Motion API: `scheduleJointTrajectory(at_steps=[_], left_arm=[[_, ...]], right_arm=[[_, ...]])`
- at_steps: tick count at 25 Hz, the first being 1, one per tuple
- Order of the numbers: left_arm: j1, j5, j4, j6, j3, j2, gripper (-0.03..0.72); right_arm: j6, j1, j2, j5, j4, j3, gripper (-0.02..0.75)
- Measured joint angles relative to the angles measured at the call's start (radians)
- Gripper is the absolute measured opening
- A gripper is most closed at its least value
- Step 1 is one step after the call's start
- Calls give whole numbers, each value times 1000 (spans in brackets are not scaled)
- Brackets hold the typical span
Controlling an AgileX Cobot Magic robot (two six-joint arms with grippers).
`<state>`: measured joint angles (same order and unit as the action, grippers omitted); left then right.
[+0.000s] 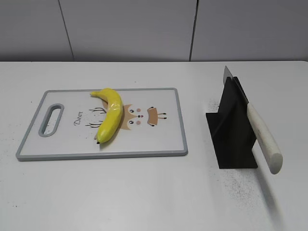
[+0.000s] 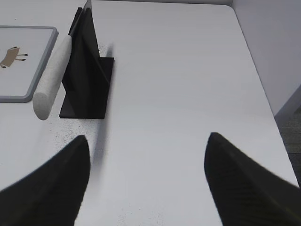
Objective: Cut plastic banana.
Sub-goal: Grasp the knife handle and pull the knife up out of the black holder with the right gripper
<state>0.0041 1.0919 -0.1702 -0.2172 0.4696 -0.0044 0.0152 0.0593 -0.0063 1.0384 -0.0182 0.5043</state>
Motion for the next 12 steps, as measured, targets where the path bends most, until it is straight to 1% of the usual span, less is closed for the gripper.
scheduleJointTrajectory(at_steps=[12], left_arm=[[0,0,0,0,0,0,234]], right_arm=[[0,0,0,0,0,0,571]])
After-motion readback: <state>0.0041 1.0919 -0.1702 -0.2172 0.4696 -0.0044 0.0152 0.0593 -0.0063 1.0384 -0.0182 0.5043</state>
